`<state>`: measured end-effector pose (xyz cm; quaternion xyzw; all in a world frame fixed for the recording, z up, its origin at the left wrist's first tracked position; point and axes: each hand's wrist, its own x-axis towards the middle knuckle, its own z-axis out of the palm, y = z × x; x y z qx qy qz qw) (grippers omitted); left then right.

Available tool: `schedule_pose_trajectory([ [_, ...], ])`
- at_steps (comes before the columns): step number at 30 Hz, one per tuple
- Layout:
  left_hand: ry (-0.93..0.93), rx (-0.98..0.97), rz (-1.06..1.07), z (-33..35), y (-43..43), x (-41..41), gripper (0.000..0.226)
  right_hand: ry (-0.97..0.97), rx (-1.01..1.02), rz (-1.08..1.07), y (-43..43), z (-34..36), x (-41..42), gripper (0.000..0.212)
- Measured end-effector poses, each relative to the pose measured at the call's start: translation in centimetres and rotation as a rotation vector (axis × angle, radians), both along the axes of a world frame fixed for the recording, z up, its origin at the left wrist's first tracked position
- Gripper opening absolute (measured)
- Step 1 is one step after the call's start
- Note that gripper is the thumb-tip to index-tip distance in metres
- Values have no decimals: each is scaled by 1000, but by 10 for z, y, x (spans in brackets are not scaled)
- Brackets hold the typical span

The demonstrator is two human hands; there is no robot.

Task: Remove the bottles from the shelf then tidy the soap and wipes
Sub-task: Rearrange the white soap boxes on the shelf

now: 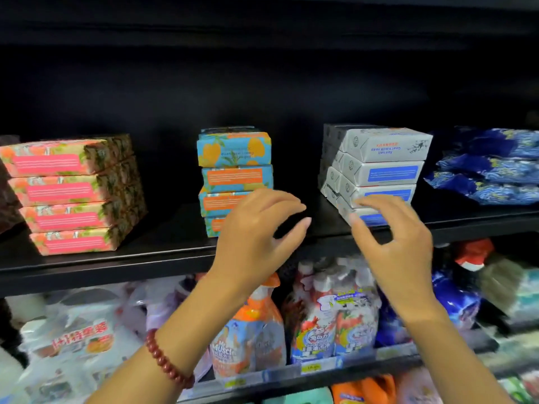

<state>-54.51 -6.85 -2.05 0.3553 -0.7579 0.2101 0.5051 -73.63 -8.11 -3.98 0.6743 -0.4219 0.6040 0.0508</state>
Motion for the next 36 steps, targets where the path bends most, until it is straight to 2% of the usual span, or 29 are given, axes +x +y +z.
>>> schedule_pose_trajectory([
  [3, -105, 167, 51, -17, -14, -11, 34, 12, -83, -121, 6, 21, -28, 26],
  [6, -151, 314, 140, -30, -26, -15, 45, 129, -129, -198, -6, 47, -55, 32],
  [9, -144, 327, 230, -37, -30, -22, 44, 281, -81, -188, -28, 69, -77, 44],
  [13, -46, 275, 317, -39, -27, -30, 41, 470, 98, -51, -60, 79, -92, 66],
  [16, 35, 300, 375, -37, -26, -36, 43, 494, 24, 9, -75, 77, -99, 60],
  [21, 122, 286, 418, -37, -26, -44, 38, 394, -176, 52, -78, 70, -99, 42],
  [26, 185, 345, 434, -34, -23, -49, 39, 387, -316, 69, -76, 64, -101, 36],
  [28, 357, 395, 303, -25, -17, -56, 37, 381, -424, 84, -71, 59, -103, 36],
  [30, 609, 463, 42, -7, -11, -69, 35, 362, -551, 104, -62, 53, -100, 38],
  [32, 825, 656, -227, 17, -4, -83, 42, 359, -650, 129, -54, 48, -91, 33],
  [34, 875, 835, -365, 32, 2, -92, 45, 355, -720, 139, -50, 43, -81, 22],
  [36, 848, 853, -399, 37, 6, -98, 33, 353, -755, 143, -47, 39, -76, 16],
])
